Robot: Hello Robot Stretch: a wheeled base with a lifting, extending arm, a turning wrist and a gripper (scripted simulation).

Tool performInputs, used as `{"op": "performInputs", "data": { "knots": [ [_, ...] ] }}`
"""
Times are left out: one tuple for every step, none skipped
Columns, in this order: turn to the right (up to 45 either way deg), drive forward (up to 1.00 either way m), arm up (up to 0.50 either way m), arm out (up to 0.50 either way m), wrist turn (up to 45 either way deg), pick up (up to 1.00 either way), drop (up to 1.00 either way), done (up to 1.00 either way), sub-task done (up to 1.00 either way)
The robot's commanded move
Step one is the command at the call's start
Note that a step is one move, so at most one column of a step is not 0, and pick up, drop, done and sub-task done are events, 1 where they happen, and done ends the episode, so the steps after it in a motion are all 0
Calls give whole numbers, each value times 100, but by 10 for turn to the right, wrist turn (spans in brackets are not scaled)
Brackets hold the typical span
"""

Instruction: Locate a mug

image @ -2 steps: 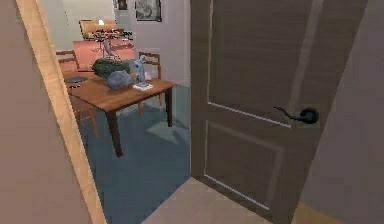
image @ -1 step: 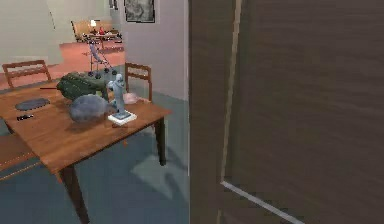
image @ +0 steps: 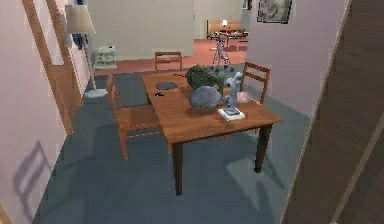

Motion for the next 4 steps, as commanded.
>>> {"op": "performInputs", "data": {
  "knots": [
    [0,45,0,0,0,0,0,0,0],
    [-420,0,0,0,0,0,0,0,0],
    [0,100,0,0,0,0,0,0,0],
    [-90,0,0,0,0,0,0,0,0]
  ]
}}
